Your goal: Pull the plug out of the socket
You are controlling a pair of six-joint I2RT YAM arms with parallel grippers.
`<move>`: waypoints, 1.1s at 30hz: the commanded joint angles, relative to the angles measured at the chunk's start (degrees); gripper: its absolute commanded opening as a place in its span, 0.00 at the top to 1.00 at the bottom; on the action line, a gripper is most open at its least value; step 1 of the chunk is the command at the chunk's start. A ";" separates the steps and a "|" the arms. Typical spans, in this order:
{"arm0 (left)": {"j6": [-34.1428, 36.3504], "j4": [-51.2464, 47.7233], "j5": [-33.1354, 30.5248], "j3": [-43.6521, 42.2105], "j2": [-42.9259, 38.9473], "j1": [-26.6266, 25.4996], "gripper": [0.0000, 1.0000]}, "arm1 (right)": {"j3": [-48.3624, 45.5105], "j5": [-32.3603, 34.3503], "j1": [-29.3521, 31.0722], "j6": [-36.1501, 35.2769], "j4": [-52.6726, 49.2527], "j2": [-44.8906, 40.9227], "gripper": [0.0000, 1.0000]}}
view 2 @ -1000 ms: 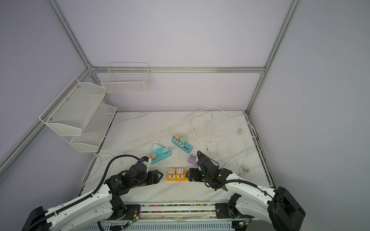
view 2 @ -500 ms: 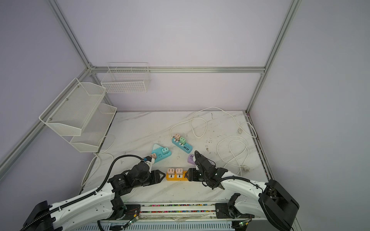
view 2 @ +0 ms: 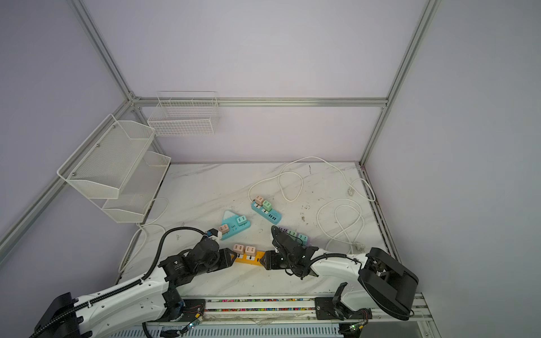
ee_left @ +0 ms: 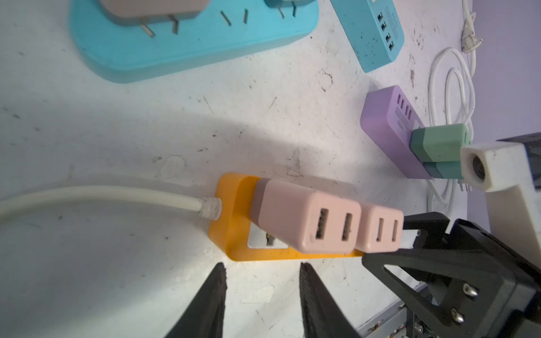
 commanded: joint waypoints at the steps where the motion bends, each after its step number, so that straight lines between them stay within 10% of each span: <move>1: -0.61 -3.00 -5.14 -2.86 -3.99 0.68 0.58 | 2.01 -0.31 2.10 2.49 5.98 2.37 0.49; 33: -7.08 -9.69 -7.74 -3.10 -10.27 1.74 0.56 | 22.86 15.33 4.44 -28.79 -16.83 3.36 0.29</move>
